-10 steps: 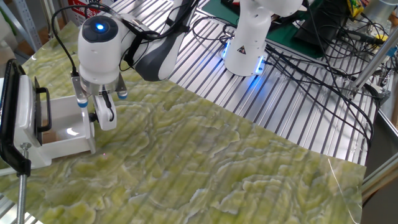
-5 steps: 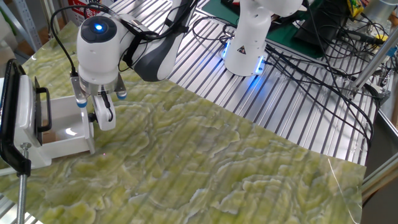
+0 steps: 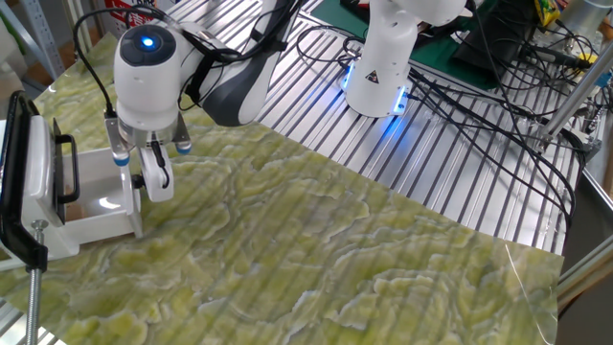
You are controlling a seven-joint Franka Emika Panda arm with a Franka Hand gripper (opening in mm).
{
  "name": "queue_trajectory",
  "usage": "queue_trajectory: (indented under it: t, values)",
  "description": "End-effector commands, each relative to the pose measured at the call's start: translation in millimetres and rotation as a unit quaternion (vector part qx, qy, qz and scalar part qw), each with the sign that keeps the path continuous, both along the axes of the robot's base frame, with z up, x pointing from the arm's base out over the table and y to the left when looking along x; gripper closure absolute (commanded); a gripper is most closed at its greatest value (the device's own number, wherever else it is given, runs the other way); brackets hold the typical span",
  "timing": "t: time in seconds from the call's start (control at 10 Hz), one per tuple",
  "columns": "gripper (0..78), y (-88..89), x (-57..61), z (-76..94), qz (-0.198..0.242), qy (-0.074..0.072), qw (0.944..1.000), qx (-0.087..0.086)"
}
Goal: Grasp the handle and close the drawer
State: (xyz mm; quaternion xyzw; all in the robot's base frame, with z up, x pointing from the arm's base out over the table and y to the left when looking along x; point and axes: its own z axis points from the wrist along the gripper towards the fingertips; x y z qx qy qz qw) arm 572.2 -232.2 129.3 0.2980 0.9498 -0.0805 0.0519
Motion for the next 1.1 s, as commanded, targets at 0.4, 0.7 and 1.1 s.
queue_trajectory:
  t: [0.4, 0.7, 1.1]
  values:
    - [76.5, -13.3, 9.5, 8.1, -0.003, -0.009, 0.9999, -0.003]
    - [76.5, -14.0, 10.1, 7.5, -0.012, -0.012, 0.9999, -0.003]
    - [76.5, -15.2, 11.4, 2.1, -0.019, -0.017, 0.9997, 0.002]
